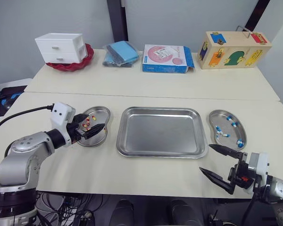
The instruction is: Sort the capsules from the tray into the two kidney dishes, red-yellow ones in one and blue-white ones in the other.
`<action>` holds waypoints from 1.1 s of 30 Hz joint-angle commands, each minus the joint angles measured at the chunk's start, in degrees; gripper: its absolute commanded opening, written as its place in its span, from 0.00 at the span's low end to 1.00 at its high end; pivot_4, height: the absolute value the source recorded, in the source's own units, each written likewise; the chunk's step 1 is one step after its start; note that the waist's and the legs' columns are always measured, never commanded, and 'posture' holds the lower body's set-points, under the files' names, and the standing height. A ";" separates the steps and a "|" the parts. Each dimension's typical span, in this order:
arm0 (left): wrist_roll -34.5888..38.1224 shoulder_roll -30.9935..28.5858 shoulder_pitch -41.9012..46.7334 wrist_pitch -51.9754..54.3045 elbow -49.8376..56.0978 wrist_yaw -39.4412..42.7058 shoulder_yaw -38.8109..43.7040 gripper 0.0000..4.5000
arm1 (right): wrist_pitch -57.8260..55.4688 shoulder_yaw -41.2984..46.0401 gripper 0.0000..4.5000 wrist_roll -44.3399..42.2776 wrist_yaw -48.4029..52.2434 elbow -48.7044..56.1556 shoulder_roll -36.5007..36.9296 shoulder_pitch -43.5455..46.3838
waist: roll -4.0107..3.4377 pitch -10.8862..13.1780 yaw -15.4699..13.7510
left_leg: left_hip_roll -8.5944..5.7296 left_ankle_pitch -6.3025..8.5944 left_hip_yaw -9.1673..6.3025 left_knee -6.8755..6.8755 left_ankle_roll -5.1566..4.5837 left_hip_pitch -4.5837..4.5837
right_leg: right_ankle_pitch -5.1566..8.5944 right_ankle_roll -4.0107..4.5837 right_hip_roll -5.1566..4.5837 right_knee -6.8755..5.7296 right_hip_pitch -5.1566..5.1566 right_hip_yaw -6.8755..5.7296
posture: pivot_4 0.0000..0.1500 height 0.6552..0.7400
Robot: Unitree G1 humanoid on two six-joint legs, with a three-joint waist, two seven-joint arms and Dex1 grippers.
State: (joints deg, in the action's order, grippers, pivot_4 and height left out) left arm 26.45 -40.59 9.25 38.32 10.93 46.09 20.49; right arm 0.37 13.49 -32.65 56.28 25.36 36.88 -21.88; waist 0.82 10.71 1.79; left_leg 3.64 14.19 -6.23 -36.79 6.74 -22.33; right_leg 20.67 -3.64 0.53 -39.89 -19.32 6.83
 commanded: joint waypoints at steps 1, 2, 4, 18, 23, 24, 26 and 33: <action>2.39 -2.54 -1.98 0.08 2.54 1.02 4.15 0.98 | -3.76 4.17 1.00 -2.39 -2.23 3.60 1.51 -1.18 | 0.01 0.01 -0.01 | 0.00 0.00 -0.01 0.01 0.00 0.00 | 0.00 0.00 0.00 0.01 0.00 -0.01 | 1.00 1.00; 2.35 -3.47 -3.05 0.24 2.63 1.23 4.92 0.98 | -4.99 5.50 1.00 -3.11 -2.93 4.03 1.92 -1.43 | 0.01 0.01 0.01 | 0.00 0.00 -0.01 0.01 0.00 0.00 | 0.00 0.00 0.00 0.01 0.00 -0.01 | 1.00 1.00; 1.92 -6.21 -5.68 0.77 2.49 1.90 7.04 0.98 | -7.56 8.82 1.00 -3.99 -3.37 4.04 3.55 -1.94 | 0.02 0.02 0.03 | 0.00 0.00 0.00 0.02 0.00 0.00 | 0.00 0.00 0.00 0.02 -0.01 0.01 | 1.00 1.00; -7.89 -22.02 -20.20 -12.31 -19.35 11.03 15.97 0.98 | -27.68 22.79 1.00 1.07 6.82 -19.07 27.42 -1.96 | 0.20 0.14 0.30 | 0.04 0.01 0.37 0.59 -0.01 -0.01 | 0.02 0.01 -0.04 0.57 -0.29 0.24 | 1.00 1.00; -8.22 -21.40 -18.73 -13.24 -20.31 10.10 15.40 0.98 | -25.52 18.48 1.00 4.03 9.05 -25.25 29.76 5.83 | 0.17 0.15 0.43 | 0.07 0.01 0.39 0.75 -0.01 -0.25 | -0.01 0.00 -0.06 0.81 -0.47 0.20 | 1.00 1.00; -8.40 -21.15 -18.74 -13.31 -20.05 9.75 15.27 0.98 | -25.37 17.92 1.00 4.38 9.55 -25.58 29.78 6.86 | 0.15 0.16 0.51 | 0.06 0.01 0.40 0.74 -0.01 -0.32 | -0.01 0.00 -0.06 0.79 -0.53 0.21 | 1.00 1.00; -8.16 -20.55 -18.81 -12.92 -19.37 9.52 15.33 0.98 | -25.18 16.71 1.00 5.29 10.66 -26.25 29.67 8.28 | 0.14 0.15 0.57 | 0.07 0.01 0.41 0.76 -0.01 -0.45 | -0.02 0.01 -0.06 0.77 -0.70 0.21 | 1.00 1.00; -8.09 -19.63 -18.37 -13.88 -19.21 9.00 15.29 0.98 | -24.88 15.06 1.00 7.03 12.30 -27.37 28.97 10.95 | 0.14 0.16 0.57 | 0.06 0.01 0.41 0.80 -0.01 -0.53 | -0.02 0.01 -0.07 0.76 -0.78 0.19 | 1.00 1.00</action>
State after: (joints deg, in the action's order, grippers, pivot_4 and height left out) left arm 18.35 -60.21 -9.52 25.59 -8.82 55.59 34.32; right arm -25.31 27.89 -25.86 67.94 -2.12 65.53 -11.76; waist 0.96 10.87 2.36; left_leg 3.70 14.20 -5.82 -36.00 6.72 -22.85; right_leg 20.65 -3.62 0.46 -39.13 -20.10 7.02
